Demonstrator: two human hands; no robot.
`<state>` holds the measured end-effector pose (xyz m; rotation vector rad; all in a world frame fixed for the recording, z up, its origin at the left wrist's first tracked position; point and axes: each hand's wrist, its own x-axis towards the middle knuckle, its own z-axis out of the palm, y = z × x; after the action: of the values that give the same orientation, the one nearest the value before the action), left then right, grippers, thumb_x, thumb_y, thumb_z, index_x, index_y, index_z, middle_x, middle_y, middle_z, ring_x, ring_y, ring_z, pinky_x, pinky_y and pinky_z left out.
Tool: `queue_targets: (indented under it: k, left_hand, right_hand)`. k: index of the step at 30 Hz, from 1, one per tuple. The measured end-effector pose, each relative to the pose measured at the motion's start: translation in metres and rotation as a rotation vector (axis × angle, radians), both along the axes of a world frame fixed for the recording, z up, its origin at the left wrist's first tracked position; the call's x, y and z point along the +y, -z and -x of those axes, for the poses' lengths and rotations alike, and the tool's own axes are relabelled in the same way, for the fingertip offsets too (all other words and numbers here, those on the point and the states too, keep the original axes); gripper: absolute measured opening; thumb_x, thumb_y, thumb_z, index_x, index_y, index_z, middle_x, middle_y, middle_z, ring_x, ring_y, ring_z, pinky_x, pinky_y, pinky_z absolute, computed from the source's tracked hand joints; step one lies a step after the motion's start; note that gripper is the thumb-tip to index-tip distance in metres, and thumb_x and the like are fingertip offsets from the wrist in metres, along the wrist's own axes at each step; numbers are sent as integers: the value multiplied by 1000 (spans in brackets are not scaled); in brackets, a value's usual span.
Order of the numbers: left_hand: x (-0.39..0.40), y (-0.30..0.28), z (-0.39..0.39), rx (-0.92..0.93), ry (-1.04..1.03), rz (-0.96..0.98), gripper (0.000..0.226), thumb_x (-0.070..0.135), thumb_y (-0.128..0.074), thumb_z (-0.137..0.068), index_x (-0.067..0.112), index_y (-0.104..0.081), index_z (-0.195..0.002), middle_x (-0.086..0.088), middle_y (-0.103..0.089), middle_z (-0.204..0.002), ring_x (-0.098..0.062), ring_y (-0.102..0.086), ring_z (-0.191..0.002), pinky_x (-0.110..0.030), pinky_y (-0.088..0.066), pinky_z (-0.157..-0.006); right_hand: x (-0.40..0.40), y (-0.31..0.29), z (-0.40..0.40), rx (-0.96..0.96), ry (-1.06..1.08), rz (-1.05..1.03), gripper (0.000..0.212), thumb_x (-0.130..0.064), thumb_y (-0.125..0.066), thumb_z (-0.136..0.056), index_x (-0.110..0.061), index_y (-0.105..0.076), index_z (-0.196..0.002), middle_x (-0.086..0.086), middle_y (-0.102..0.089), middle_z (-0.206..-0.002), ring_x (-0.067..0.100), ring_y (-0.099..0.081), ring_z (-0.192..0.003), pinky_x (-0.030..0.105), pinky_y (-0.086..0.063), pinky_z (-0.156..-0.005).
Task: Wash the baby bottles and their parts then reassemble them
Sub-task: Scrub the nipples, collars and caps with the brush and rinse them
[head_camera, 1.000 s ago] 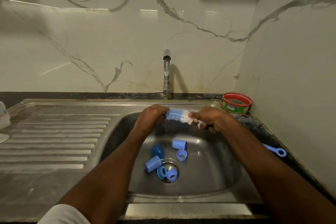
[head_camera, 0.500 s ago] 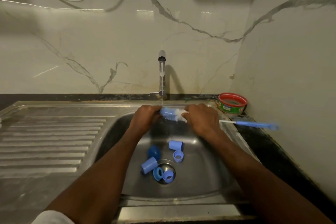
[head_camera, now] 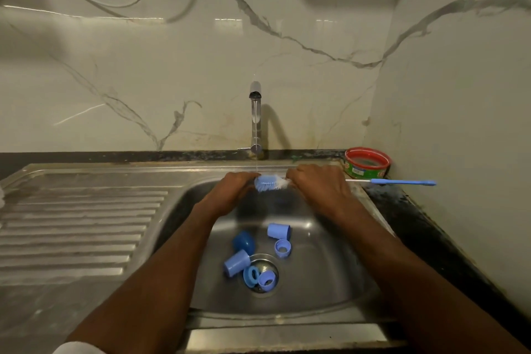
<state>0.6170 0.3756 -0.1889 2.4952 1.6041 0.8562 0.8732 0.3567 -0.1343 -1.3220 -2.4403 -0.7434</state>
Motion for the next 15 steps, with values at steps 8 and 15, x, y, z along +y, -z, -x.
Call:
queue_targets:
  k: [8, 15]
  left_hand:
    - [-5, 3, -1, 6, 41, -330, 25, 12, -76, -88, 10, -73, -114, -11, -75, -106, -25, -72, -94, -40, -58, -84]
    - [0, 3, 1, -38, 52, -51, 32, 25, -59, -102, 19, -62, -133, -5, -68, -128, -15, -63, -114, -32, -51, -100]
  right_hand:
    - [-6, -26, -5, 964, 344, 1138, 20, -29, -79, -86, -9, -73, -86, 5, -59, -75, 16, -48, -64, 27, -41, -54]
    - [0, 6, -13, 192, 47, 240, 59, -68, -64, -84, -33, -50, -130, -1, -63, -122, 23, -65, -98, 38, -50, -80]
